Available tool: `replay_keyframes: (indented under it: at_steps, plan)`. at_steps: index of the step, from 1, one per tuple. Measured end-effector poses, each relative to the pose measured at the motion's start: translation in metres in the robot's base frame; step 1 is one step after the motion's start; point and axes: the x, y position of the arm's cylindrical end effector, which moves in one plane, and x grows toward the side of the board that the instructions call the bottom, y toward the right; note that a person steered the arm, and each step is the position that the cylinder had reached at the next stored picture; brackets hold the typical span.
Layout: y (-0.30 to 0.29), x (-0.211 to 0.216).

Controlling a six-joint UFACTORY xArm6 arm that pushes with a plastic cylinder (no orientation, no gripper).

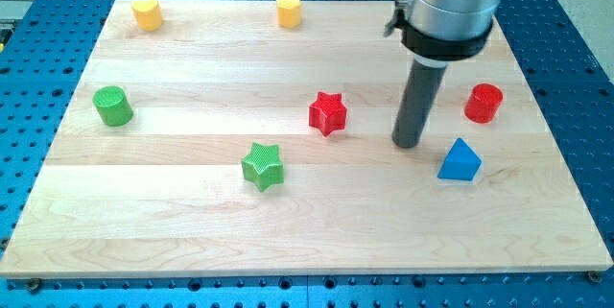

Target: Adjust the triangle and red circle in a diagonal line

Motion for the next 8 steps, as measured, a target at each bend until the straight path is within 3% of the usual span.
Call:
replay_keyframes:
  at_steps: [2, 3, 4, 5, 7, 8]
  plan:
    - [-0.018, -0.017]
    - [0.076, -0.025]
    - [0.161, 0.023]
    - [0.126, 0.084]
    - [0.037, -0.012]
    - [0.088, -0.025]
